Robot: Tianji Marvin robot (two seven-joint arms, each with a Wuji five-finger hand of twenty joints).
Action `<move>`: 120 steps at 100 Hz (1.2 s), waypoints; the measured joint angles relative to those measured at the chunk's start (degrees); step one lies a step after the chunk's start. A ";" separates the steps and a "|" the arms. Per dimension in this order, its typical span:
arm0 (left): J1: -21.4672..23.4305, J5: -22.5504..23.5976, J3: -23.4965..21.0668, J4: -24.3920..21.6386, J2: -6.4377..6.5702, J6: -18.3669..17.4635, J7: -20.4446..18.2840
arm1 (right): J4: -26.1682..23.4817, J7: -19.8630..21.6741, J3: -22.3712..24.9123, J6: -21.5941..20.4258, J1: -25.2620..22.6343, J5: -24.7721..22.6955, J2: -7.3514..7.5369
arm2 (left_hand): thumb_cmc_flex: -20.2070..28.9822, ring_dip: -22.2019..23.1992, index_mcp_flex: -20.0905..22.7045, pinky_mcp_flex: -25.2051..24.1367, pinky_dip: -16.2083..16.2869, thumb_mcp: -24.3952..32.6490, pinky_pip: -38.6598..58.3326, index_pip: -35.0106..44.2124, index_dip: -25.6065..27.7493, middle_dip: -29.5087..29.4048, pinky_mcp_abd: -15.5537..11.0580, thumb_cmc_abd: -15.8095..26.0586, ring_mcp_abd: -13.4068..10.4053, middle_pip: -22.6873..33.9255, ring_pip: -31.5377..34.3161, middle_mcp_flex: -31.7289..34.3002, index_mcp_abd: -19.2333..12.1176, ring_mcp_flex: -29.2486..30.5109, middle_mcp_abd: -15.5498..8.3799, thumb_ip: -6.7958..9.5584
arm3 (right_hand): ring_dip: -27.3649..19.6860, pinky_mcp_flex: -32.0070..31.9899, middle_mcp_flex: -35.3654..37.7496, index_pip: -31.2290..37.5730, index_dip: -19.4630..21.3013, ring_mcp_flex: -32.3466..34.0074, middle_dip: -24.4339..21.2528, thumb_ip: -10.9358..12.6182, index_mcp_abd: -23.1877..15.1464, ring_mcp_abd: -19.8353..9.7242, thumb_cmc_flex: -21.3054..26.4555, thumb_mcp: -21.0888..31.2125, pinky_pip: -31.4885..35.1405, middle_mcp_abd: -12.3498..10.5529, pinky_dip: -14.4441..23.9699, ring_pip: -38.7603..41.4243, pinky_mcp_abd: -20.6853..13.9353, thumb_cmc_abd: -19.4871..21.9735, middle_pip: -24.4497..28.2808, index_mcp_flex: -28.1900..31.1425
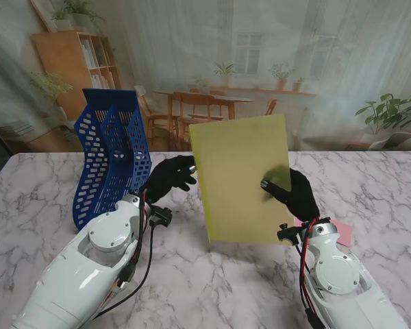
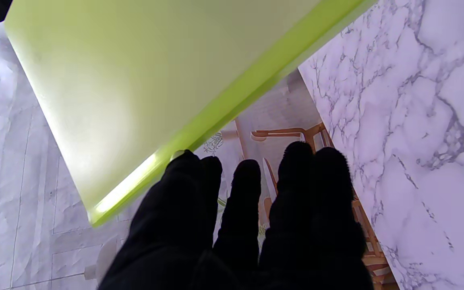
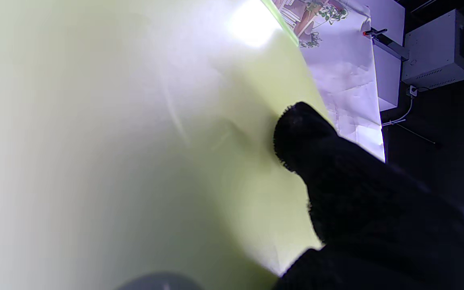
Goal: Open the sliding file folder, put the receipt in and insert it into the document holder
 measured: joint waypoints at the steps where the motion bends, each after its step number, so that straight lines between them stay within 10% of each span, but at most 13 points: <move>1: -0.01 -0.07 0.00 -0.01 0.03 -0.05 -0.15 | -0.02 0.07 0.00 0.03 0.01 0.07 0.00 | -0.01 0.00 0.00 -0.07 0.00 0.00 -0.13 0.00 0.00 -0.42 -0.05 0.00 -0.05 -0.15 -0.17 -0.46 -0.18 -0.10 -0.38 0.00 | 0.00 0.01 0.00 0.00 0.00 0.00 0.00 0.00 0.00 0.00 0.00 0.00 0.00 0.00 0.00 0.00 0.00 0.00 0.00 0.00; 16: -0.68 -2.32 0.04 0.14 0.72 -0.21 -5.68 | -0.10 0.89 -0.19 0.31 0.13 0.99 0.04 | -2.51 -1.37 -7.86 -3.45 -0.08 -0.80 -4.12 -6.84 -6.63 -3.96 -0.88 1.21 -0.77 -5.20 -3.73 -12.30 -1.95 -3.17 -1.86 0.08 | 0.54 0.09 0.00 0.01 0.00 0.00 0.05 0.00 0.00 0.00 0.00 0.00 0.00 0.00 0.00 0.01 0.00 0.00 0.05 -0.01; 45: -1.51 -1.41 0.55 0.77 0.82 -0.63 -3.71 | -0.36 1.58 -0.12 0.32 0.07 1.34 0.12 | -2.02 -1.37 -13.93 -3.20 -0.09 -0.42 -5.09 -12.70 -11.69 -4.72 -2.41 1.18 -1.92 -6.07 -4.26 -15.21 -2.68 -3.66 -1.87 0.62 | 0.58 0.11 0.00 0.04 0.00 0.01 0.15 0.00 -0.01 0.00 0.00 0.00 0.00 0.00 -0.34 0.03 0.00 0.01 0.05 -0.01; 72: -1.14 -2.56 0.11 0.64 0.61 -1.58 -2.87 | -0.34 1.53 -0.31 0.66 0.17 1.40 0.14 | 0.02 -1.34 0.30 2.12 -0.02 0.01 -0.68 2.79 -0.83 -1.75 -2.37 1.08 -2.97 -0.07 -1.37 1.60 -2.62 3.36 -1.65 0.62 | 0.66 0.11 0.00 0.33 0.00 0.01 0.17 0.00 -0.01 -0.01 0.01 0.00 0.00 0.00 -0.36 0.04 0.00 0.01 0.06 -0.02; 120: -1.45 -1.26 1.28 1.22 0.56 -2.39 -1.29 | 0.59 -1.83 -1.15 -0.97 1.25 1.33 -0.36 | -0.10 -1.32 1.55 7.16 -0.02 2.13 2.19 8.72 -1.60 2.83 -2.38 -1.01 -4.00 3.17 1.25 12.30 0.16 8.77 -0.13 -0.36 | 2.26 0.93 -0.68 0.58 0.70 0.10 1.69 0.00 -0.01 -0.03 0.65 0.05 0.00 0.07 -0.40 2.93 0.00 -0.01 1.37 -0.23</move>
